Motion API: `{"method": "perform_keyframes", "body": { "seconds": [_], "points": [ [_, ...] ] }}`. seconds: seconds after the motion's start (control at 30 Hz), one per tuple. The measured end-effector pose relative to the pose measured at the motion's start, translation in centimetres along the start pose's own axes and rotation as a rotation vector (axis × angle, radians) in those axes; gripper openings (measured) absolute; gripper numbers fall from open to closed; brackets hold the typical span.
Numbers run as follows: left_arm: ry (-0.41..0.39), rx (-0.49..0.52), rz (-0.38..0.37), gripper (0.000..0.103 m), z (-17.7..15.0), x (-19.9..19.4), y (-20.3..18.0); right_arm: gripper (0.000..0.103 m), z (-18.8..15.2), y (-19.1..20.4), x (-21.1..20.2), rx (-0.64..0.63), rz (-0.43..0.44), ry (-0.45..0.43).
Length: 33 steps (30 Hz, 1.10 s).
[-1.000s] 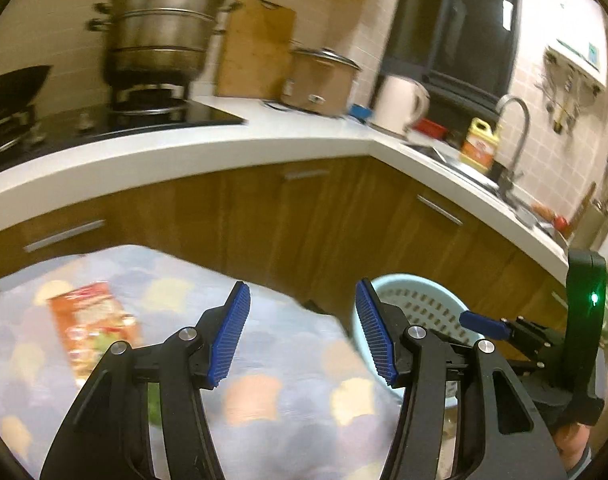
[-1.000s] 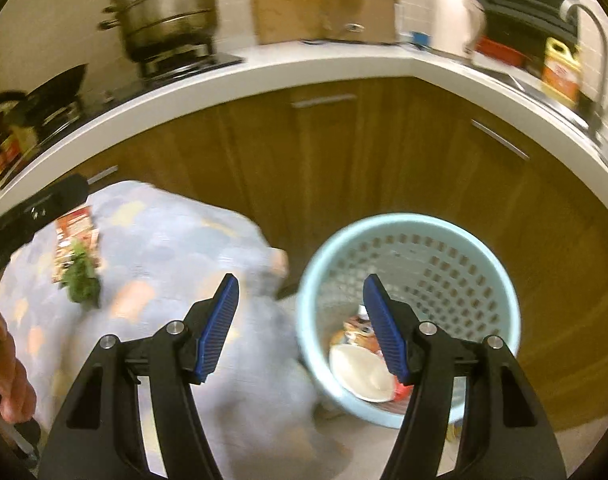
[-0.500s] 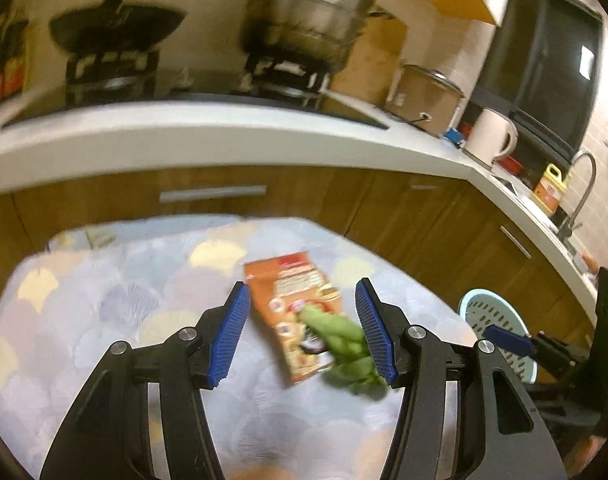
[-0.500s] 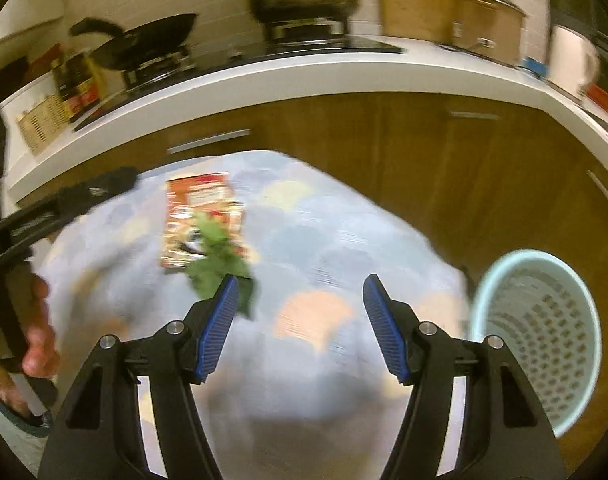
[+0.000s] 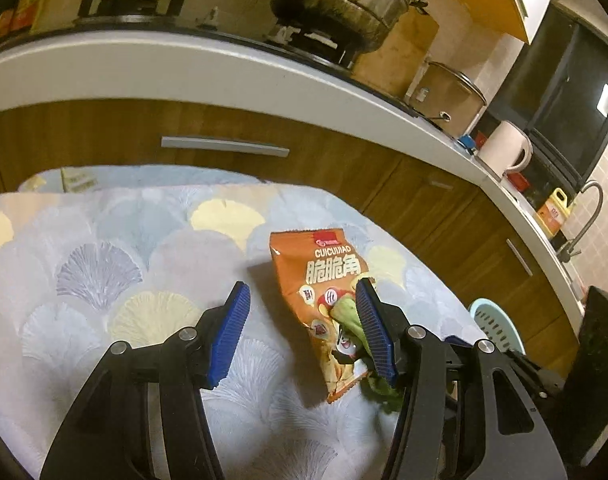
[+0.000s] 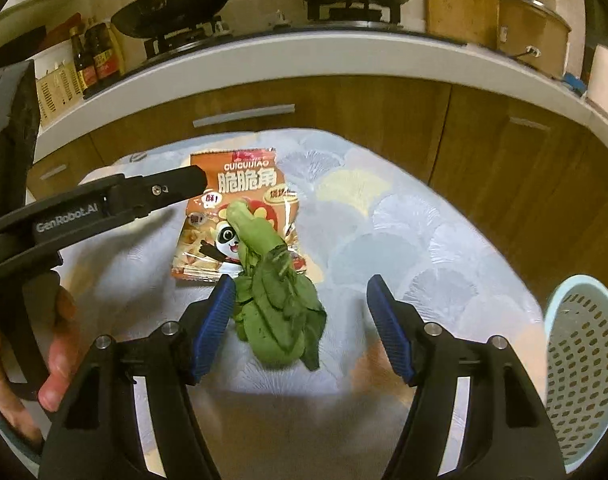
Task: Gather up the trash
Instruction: 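Grasp the green bok choy with the right gripper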
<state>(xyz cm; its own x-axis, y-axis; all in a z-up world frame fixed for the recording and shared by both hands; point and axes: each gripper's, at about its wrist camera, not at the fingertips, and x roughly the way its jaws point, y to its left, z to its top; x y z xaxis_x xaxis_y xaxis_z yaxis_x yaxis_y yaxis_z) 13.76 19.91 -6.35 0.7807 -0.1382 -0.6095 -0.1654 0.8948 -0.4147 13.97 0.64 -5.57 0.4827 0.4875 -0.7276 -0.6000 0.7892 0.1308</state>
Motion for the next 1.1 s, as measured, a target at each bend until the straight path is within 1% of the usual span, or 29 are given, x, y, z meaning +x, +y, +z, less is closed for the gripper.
{"method": "perform_keyframes", "body": {
  "seconds": [0.07,0.13,0.17,0.2,0.23,0.3,0.4,0.53,0.6,0.7,0.83,1.0,1.1],
  "points": [
    [-0.001,-0.005,-0.011,0.053,0.0,0.1,0.0,0.061,0.1,0.3,-0.1,-0.009,-0.003,-0.016],
    [0.001,0.013,-0.004,0.053,0.0,0.2,-0.3,0.056,0.4,0.7,0.0,-0.012,0.005,-0.02],
    [0.002,0.017,-0.001,0.053,-0.1,0.3,-0.3,0.047,0.5,0.8,0.4,-0.014,0.009,-0.009],
    [0.005,0.025,0.002,0.053,-0.1,0.4,-0.5,0.035,0.5,1.0,0.8,-0.018,0.016,0.009],
    [0.006,0.033,0.006,0.053,-0.2,0.5,-0.6,0.033,0.4,1.1,1.0,-0.021,0.019,0.019],
    [0.008,0.045,0.029,0.053,-0.2,0.7,-0.9,0.023,0.3,1.3,0.8,-0.031,0.023,0.01],
    [0.008,0.064,0.039,0.053,-0.4,0.6,-1.1,0.019,0.1,0.8,0.2,-0.007,0.047,-0.011],
    [0.01,0.05,0.031,0.053,-0.3,0.6,-0.8,0.016,0.0,-1.3,-1.4,0.086,0.13,-0.087],
    [0.014,0.041,0.028,0.053,-0.2,0.7,-0.6,0.015,-0.1,-2.3,-2.0,0.131,0.138,-0.116],
    [0.034,0.048,0.025,0.053,-0.3,1.1,-0.7,0.015,-0.1,-3.3,-2.4,0.174,0.161,-0.132],
    [0.04,0.066,0.03,0.053,-0.3,1.3,-1.0,0.014,-0.3,-3.8,-3.1,0.193,0.186,-0.136],
    [0.036,0.067,0.024,0.053,-0.3,1.3,-1.0,0.014,-0.1,-4.0,-5.0,0.2,0.177,-0.184],
    [0.041,0.069,0.02,0.053,-0.4,1.4,-1.0,0.014,-0.2,-4.4,-6.9,0.181,0.107,-0.221]
  ]
}}
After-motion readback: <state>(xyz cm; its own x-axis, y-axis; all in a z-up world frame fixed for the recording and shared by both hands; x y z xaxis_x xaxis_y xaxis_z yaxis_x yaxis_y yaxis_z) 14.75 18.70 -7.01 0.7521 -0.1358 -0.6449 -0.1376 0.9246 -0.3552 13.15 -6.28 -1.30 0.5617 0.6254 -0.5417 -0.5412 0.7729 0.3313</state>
